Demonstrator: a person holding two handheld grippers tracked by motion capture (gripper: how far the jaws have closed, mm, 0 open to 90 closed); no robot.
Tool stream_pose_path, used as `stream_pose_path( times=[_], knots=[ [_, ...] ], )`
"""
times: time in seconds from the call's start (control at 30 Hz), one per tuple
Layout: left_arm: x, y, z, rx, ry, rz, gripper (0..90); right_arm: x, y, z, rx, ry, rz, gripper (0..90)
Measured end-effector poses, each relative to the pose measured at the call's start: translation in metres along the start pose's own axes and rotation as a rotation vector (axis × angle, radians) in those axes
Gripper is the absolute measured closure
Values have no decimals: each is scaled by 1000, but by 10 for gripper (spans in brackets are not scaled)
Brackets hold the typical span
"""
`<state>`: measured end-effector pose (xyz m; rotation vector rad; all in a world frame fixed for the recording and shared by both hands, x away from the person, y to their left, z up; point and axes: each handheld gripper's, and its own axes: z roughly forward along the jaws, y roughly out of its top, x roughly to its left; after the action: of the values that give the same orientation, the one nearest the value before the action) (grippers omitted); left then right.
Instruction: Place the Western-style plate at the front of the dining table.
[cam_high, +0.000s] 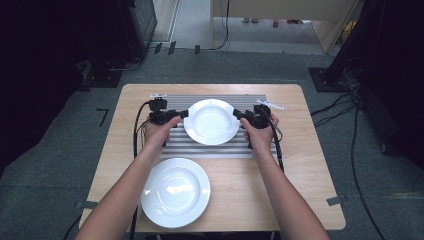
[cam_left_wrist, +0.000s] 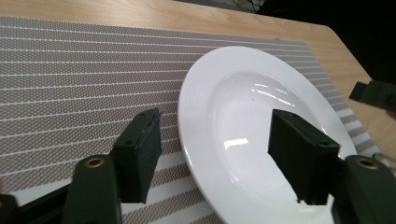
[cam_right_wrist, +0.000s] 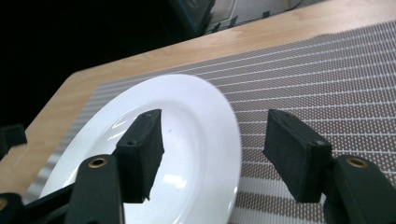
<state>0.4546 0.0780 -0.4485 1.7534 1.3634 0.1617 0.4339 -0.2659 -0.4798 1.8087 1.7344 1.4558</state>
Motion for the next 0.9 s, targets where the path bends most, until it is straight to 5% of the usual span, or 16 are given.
stream_pose_path(
  times=[0.1, 0.3, 0.57, 0.9],
  knots=[
    [1, -5, -18, -4, 9, 24, 259, 10, 1, -14, 6, 24, -74, 343],
    [6, -15, -49, -58, -5, 50, 165, 19, -4, -39, 12, 81, -138, 312],
    [10, -35, -84, -86, -14, 109, 115, 17, -17, -64, 24, 73, -208, 288],
    [18, -63, -112, -104, 18, 99, 98, 10, -26, -94, 13, 53, -272, 259]
  ],
)
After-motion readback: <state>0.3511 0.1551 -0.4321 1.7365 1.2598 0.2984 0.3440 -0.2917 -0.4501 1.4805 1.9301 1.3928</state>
